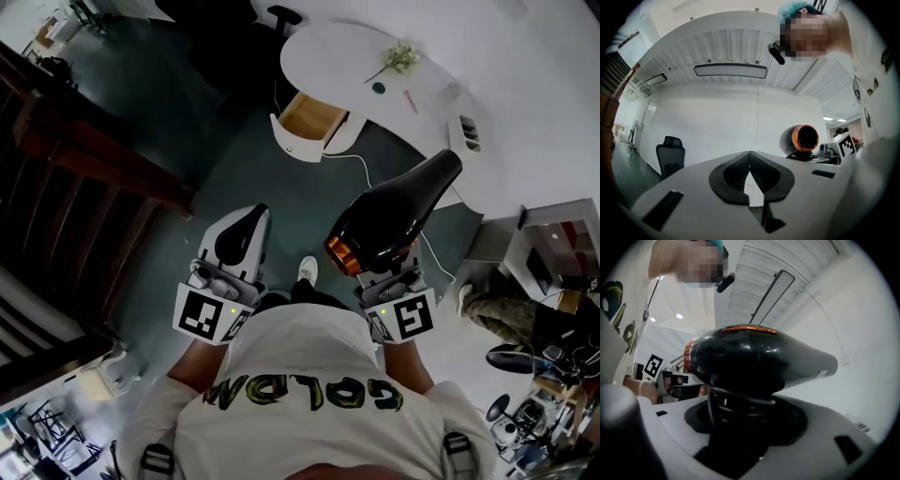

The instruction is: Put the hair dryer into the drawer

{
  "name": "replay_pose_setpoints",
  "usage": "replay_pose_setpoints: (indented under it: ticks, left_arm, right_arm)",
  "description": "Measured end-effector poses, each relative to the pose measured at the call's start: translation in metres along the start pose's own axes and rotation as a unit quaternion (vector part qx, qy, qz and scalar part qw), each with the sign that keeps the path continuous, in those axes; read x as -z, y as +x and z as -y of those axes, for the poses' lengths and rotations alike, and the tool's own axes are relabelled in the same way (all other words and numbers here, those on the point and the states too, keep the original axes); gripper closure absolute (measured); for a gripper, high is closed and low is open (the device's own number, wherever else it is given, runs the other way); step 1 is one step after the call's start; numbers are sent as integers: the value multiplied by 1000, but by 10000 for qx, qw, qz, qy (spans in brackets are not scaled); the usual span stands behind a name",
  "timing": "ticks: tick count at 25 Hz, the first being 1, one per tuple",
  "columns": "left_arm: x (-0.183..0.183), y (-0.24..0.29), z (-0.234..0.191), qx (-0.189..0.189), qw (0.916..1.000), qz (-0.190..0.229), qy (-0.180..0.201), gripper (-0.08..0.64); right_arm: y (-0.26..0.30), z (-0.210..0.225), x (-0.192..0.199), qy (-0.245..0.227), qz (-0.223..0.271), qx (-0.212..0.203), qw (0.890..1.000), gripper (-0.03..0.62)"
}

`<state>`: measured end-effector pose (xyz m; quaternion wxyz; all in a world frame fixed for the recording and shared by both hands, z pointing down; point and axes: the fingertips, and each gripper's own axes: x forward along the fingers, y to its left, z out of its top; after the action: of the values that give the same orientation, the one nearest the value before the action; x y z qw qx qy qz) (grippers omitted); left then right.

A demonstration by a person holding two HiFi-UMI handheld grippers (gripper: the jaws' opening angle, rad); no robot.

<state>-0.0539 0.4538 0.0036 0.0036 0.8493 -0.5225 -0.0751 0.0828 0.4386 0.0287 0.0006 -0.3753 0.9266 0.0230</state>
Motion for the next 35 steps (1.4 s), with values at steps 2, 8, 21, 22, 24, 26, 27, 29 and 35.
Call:
replay_pose_setpoints:
  ticks: [2, 8, 21, 22, 24, 26, 27, 29, 35]
  left_arm:
    - [2, 19, -7, -52, 10000, -3, 7, 549]
    - [7, 56, -22, -50, 10000, -60, 34, 549]
    - [22, 146, -113, 236, 9997, -36, -83, 549]
    - [24, 156, -126, 250, 9996, -43, -93, 549]
    - [27, 175, -154, 296, 9995, -48, -107, 549]
    - [28, 194, -182, 358, 9993, -44, -126, 549]
    - [28, 204, -195, 388, 9992, -46, -128, 549]
    - [26, 221, -221, 434, 9990, -51, -120, 549]
    - [18, 267, -289, 553, 9984, 0, -152, 549]
  right_arm:
    - [11, 19, 2, -9, -14, -24, 10000, 313]
    - [39, 48, 8, 33, -75, -65, 9999, 314]
    - [147, 94, 26, -13, -220, 90, 9997, 314]
    - [163, 99, 28, -15, -251, 99, 9996, 314]
    - [195, 109, 32, -13, -293, 125, 9995, 314]
    - [228, 117, 34, 5, -321, 159, 9994, 314]
    - [244, 122, 35, 18, -331, 173, 9993, 314]
    - [275, 130, 34, 23, -351, 194, 9992, 314]
    - [351, 151, 32, -5, -348, 322, 9989, 314]
